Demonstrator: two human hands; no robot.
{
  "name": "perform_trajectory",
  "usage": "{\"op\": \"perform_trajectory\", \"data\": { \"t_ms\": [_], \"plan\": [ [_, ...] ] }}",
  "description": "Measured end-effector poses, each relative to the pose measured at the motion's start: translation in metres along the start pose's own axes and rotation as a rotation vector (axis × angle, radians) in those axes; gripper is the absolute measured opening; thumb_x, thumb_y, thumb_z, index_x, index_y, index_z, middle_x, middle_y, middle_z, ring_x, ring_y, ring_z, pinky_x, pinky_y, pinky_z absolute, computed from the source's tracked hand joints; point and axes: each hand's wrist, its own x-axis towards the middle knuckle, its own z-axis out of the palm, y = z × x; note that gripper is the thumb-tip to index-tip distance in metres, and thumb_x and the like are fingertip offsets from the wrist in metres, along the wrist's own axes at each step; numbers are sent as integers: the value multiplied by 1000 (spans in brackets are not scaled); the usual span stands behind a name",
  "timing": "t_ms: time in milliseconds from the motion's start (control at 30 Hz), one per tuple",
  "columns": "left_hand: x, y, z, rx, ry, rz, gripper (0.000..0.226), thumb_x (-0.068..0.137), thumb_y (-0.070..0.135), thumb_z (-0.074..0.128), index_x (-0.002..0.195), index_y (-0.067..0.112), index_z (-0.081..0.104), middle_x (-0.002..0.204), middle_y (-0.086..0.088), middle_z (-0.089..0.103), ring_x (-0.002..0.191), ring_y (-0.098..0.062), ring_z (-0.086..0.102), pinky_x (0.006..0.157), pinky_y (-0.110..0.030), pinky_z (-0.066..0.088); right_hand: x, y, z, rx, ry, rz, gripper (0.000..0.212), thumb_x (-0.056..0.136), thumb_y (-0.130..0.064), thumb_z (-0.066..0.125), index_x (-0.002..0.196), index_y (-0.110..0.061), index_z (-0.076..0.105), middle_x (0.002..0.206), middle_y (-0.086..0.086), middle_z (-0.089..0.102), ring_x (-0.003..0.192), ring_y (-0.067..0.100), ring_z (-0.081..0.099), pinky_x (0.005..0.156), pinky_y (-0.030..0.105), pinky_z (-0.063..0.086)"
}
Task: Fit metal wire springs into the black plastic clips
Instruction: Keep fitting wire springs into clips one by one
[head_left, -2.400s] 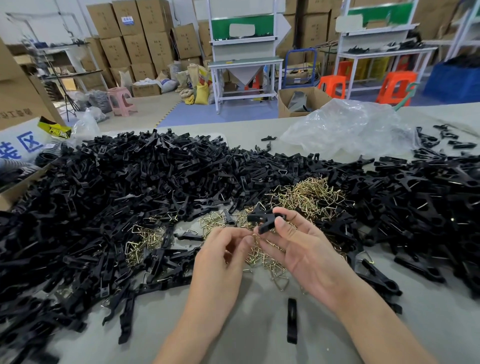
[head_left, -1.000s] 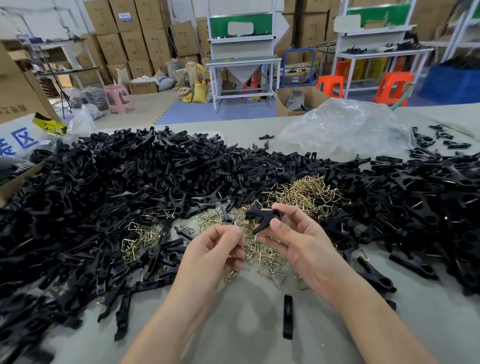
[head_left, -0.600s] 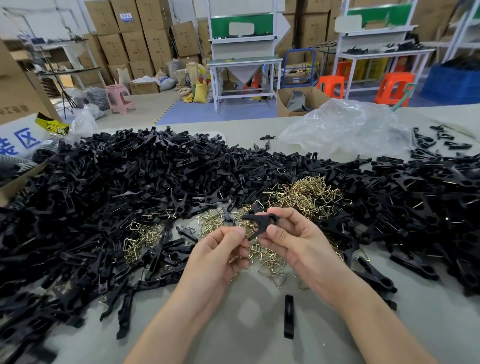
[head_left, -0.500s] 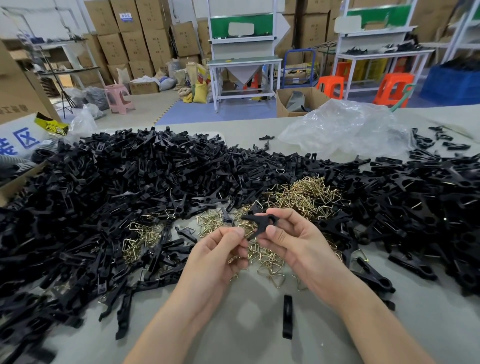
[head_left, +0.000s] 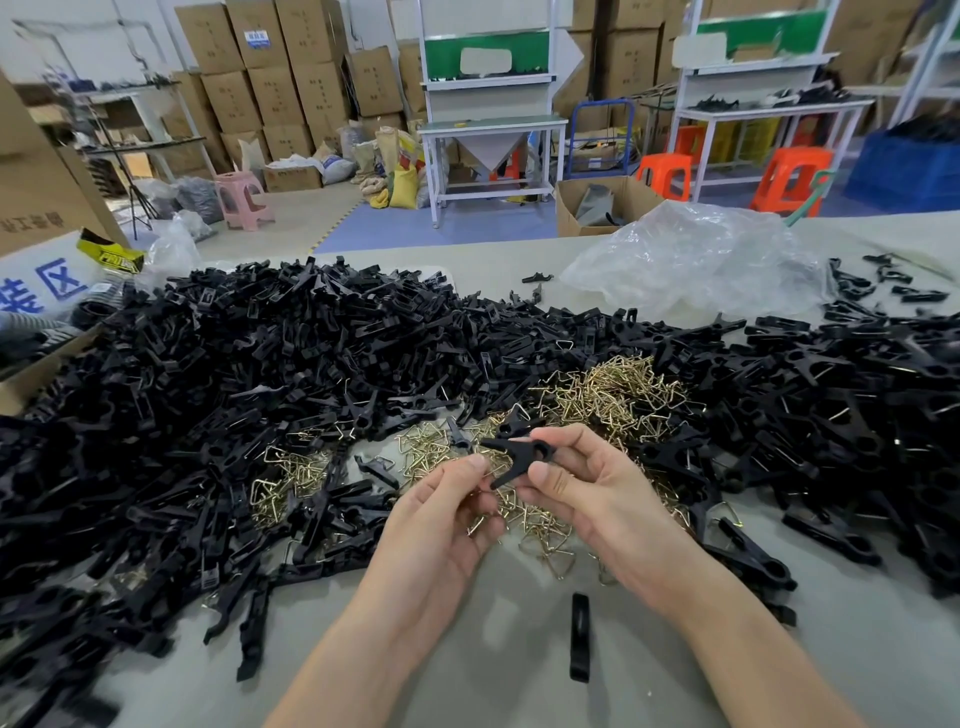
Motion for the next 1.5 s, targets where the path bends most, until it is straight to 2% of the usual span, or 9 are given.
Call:
{"op": "perform_trajectory", "data": {
  "t_ms": [67, 200, 333, 500, 767, 933, 1067, 1367, 1500],
  "plan": [
    [-1, -2, 0, -34, -32, -24, 21, 77, 26, 75, 92, 11, 76, 81, -3, 65, 67, -9, 58, 64, -25, 54, 0, -1, 0, 13, -1, 1, 31, 77, -15, 79, 107, -15, 71, 113, 13, 75, 99, 22, 74, 85, 26, 58],
    [-3, -4, 1, -99, -93, -65, 28, 78, 25, 76, 103, 10, 77, 98, -8, 69, 71, -10, 60, 68, -26, 55, -1, 0, 1, 7, 5, 15, 25, 81, -12, 75, 104, -19, 74, 113, 13, 75, 99, 22, 73, 85, 25, 58],
    [-3, -4, 3, -174, -96, -92, 19, 73, 26, 77, 89, 16, 78, 97, -6, 68, 72, -11, 60, 71, -27, 52, -1, 2, 2, 17, 13, 14, 24, 82, -11, 74, 105, -19, 74, 111, 15, 75, 99, 23, 73, 85, 25, 57],
    [-3, -4, 2, -193, -119, -145, 19, 79, 28, 74, 94, 17, 76, 98, -2, 67, 74, -10, 59, 74, -29, 48, -1, 2, 3, -30, -4, 14, 31, 77, -22, 80, 107, -21, 72, 117, 14, 73, 104, 23, 72, 89, 25, 56],
    [-4, 0, 1, -7, -170, -90, 22, 81, 30, 69, 95, 16, 80, 94, -4, 70, 70, -10, 61, 66, -26, 55, -3, 2, 5, -68, -36, 11, 25, 76, -23, 79, 101, -30, 76, 113, 11, 75, 101, 19, 71, 90, 26, 55],
    [-4, 2, -2, 87, -231, -35, 32, 81, 34, 70, 98, 9, 79, 93, -10, 71, 70, -12, 61, 68, -27, 56, -4, 0, 4, -76, -78, 26, 33, 75, -27, 80, 107, -24, 77, 110, 12, 76, 93, 17, 71, 88, 27, 56],
    [-4, -1, 1, 99, -242, -39, 32, 79, 41, 70, 87, 11, 77, 83, -7, 69, 69, -15, 62, 65, -27, 56, -3, 1, 4, -101, -78, 22, 37, 74, -32, 81, 110, -23, 77, 102, 8, 77, 85, 14, 70, 84, 26, 56],
    [-8, -4, 7, 79, -253, 27, 67, 71, 38, 77, 126, 10, 52, 87, -10, 68, 66, -23, 64, 59, -30, 56, -5, 2, -1, -168, -100, 33, 37, 87, -38, 71, 120, -22, 74, 77, -1, 65, 70, 18, 63, 70, 31, 57],
    [-9, -5, 2, 5, -301, -10, 38, 90, 30, 66, 127, 20, 66, 99, -16, 70, 75, -20, 67, 63, -30, 57, -5, 2, -2, -176, -46, 29, 40, 82, -42, 73, 119, -27, 76, 88, 3, 74, 87, 20, 72, 80, 29, 57]
  ]
}}
